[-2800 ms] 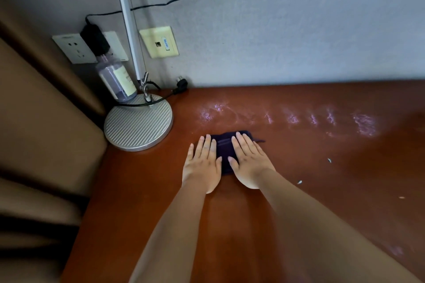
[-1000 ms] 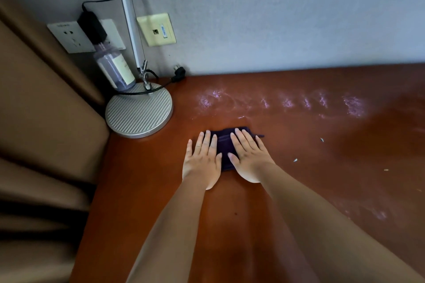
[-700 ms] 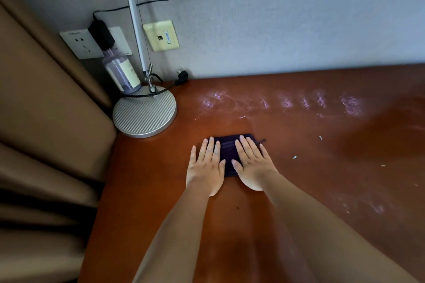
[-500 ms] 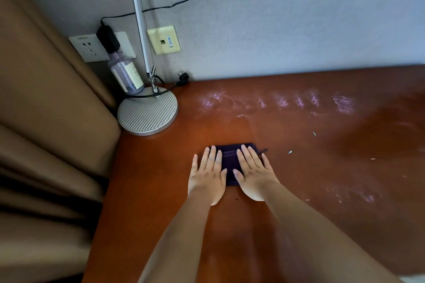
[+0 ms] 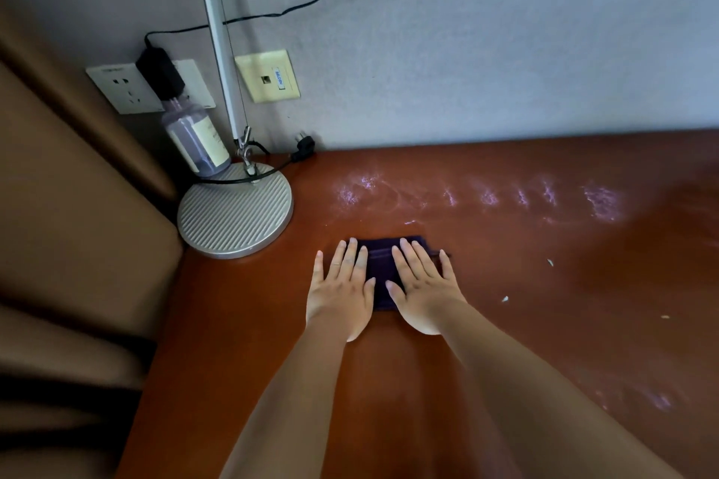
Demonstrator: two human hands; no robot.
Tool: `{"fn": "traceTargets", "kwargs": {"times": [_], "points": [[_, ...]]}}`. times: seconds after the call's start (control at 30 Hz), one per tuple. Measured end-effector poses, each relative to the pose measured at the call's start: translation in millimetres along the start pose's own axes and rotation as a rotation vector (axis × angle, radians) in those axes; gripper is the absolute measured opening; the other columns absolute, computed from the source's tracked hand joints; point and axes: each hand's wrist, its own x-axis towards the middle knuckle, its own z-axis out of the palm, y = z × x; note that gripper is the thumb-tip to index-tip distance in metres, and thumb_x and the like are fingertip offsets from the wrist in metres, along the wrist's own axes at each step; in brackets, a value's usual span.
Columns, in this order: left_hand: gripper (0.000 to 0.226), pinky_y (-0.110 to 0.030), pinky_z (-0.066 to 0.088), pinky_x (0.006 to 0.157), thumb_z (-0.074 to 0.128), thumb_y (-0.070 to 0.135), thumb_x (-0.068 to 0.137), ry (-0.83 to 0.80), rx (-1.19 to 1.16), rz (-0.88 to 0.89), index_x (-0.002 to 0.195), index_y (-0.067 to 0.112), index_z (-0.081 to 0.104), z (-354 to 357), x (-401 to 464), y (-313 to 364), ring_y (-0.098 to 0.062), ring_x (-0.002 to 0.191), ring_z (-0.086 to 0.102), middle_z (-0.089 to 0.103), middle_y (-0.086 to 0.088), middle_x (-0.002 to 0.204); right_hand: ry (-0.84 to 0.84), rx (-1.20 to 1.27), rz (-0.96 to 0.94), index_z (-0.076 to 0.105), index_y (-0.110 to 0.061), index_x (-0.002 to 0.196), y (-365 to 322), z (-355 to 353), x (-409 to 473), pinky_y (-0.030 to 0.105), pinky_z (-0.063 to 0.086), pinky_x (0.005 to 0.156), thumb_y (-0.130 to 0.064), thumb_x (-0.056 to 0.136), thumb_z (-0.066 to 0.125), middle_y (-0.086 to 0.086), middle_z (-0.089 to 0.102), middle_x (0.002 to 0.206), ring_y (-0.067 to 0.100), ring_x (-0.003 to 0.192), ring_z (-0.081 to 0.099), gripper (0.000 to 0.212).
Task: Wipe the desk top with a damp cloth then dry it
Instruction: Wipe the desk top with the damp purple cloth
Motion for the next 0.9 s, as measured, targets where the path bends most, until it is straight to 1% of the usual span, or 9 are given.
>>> {"fn": "traceTargets", "kwargs": {"times": [0.2, 0.37, 0.57, 0.73, 0.83, 0.9], "points": [[0.057, -0.045, -0.015, 0.117, 0.002, 0.040, 0.103, 0.005, 0.076, -0.026, 0.151, 0.014, -0.015, -14.1, 47.8, -6.8, -0.019, 0.147, -0.019, -0.018, -0.005, 0.160, 0.010, -0.026, -0.030, -0.018, -0.021, 0.150, 12.1, -22.8, 53.5, 0.047, -0.014, 0.116, -0.047, 0.101, 0.007, -0.005, -0.025, 0.157, 0.010, 0.143, -0.024, 0.061], [0.057, -0.046, -0.014, 0.118, 0.001, 0.039, 0.103, -0.014, 0.100, -0.047, 0.151, 0.012, -0.014, -17.1, 55.5, -7.4, -0.019, 0.147, -0.020, -0.018, -0.006, 0.160, 0.004, -0.032, -0.046, -0.017, -0.020, 0.150, 12.8, -26.7, 63.0, 0.047, -0.015, 0.116, -0.046, 0.101, 0.007, -0.005, -0.025, 0.157, 0.010, 0.144, -0.023, 0.060], [0.057, -0.045, -0.014, 0.118, 0.001, 0.040, 0.103, -0.043, 0.047, -0.065, 0.150, 0.012, -0.017, -8.2, 14.6, -6.2, -0.019, 0.146, -0.022, -0.021, -0.005, 0.159, -0.019, -0.026, -0.046, -0.019, -0.018, 0.150, -4.0, -14.2, 26.5, 0.046, -0.014, 0.117, -0.045, 0.102, 0.006, -0.003, -0.026, 0.157, 0.012, 0.144, -0.024, 0.060], [0.057, -0.045, -0.012, 0.119, 0.001, 0.040, 0.103, -0.053, 0.057, -0.074, 0.149, 0.012, -0.018, 2.0, -29.3, -12.7, -0.020, 0.146, -0.022, -0.022, -0.005, 0.159, -0.041, -0.043, -0.059, -0.020, -0.018, 0.149, -26.7, 0.8, -8.4, 0.046, -0.014, 0.116, -0.046, 0.101, 0.006, -0.002, -0.027, 0.157, 0.012, 0.144, -0.024, 0.061], [0.056, -0.045, -0.013, 0.118, 0.001, 0.040, 0.103, -0.053, 0.059, -0.083, 0.147, 0.013, -0.021, 4.1, -41.1, -16.5, -0.019, 0.146, -0.022, -0.022, -0.005, 0.159, -0.037, -0.050, -0.064, -0.019, -0.017, 0.150, -35.2, 5.5, -16.5, 0.046, -0.014, 0.116, -0.045, 0.102, 0.006, -0.002, -0.026, 0.157, 0.012, 0.144, -0.024, 0.061], [0.057, -0.045, -0.014, 0.118, 0.001, 0.040, 0.103, -0.059, 0.051, -0.076, 0.149, 0.013, -0.019, 3.1, -40.7, -17.9, -0.019, 0.146, -0.021, -0.022, -0.004, 0.159, -0.036, -0.045, -0.059, -0.018, -0.017, 0.150, -36.3, 5.0, -16.8, 0.046, -0.014, 0.116, -0.046, 0.102, 0.006, -0.002, -0.027, 0.157, 0.012, 0.144, -0.024, 0.061]]}}
